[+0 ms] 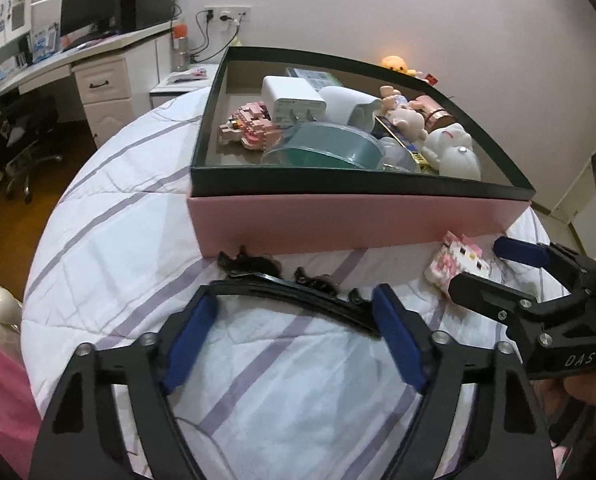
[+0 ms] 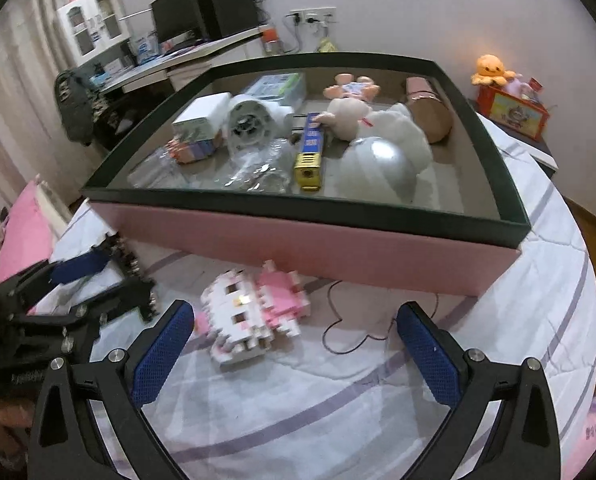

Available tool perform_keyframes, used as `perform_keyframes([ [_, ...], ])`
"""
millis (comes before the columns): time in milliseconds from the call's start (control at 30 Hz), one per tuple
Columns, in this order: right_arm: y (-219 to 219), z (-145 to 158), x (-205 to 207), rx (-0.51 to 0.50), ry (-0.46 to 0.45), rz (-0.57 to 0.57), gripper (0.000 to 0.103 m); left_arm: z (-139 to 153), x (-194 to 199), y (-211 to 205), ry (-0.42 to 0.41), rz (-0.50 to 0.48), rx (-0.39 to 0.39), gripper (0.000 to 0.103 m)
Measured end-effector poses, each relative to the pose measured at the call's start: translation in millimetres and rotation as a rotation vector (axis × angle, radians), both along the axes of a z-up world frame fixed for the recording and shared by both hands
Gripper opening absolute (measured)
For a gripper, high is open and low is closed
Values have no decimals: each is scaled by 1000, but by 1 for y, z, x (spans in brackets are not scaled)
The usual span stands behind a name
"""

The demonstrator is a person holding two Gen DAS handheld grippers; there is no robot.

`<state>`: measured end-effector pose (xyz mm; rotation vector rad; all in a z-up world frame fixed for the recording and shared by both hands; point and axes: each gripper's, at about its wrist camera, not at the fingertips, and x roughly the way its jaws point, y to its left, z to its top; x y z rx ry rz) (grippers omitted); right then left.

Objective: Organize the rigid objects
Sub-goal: 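Grasp the black hair clip with the left tool while the right tool grasps the pink-white block figure, then carry the clip and block figure into the pink box and open both tools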

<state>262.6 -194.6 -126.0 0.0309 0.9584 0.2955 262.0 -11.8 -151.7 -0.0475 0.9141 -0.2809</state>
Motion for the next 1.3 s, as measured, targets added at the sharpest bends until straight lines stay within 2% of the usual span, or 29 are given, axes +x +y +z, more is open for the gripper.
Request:
perform_keyframes([
  [33,3,-1,-1,-15,-1,18,102,-1,1,0,4,-18,1,81],
  [67,6,-2,-1,-30,-5,27,102,0,1,0,7,-38,11,91],
  [100,9,-4,-1,-37,-8,35,102,-2,2,-3,13,-50,47,93],
  [133,9,-5,1,-21,-13,40,102,-2,5,-4,7,-43,63,94],
  [200,8,-6,4,2,-22,38,102,-3,8,0,20,-30,44,96],
  [267,10,-12,7,-35,-20,53,102,-3,7,0,28,-61,9,103],
  [367,17,-13,5,-89,-31,63,97,-6,3,-10,11,-83,66,103],
  [400,14,-12,5,-69,-35,58,90,-7,3,-12,11,-79,83,100],
  [433,8,-10,4,-44,-41,48,74,-7,3,-14,7,-72,99,98],
  [467,4,-8,2,-38,-46,45,63,-6,2,-15,4,-69,101,97],
  [500,0,-6,0,-29,-50,42,62,-7,2,-15,5,-67,95,97],
  [667,-4,-5,-5,-30,-43,45,62,-5,-1,-13,3,-50,87,96],
  [800,-5,-2,-15,-3,-41,41,62,-2,-9,-5,1,-26,47,96],
  [1000,-9,17,-31,46,-65,37,62,10,-25,-1,-25,-16,44,96],
  [1300,-4,63,-34,67,-161,56,62,63,-31,-3,-140,-29,38,96],
])
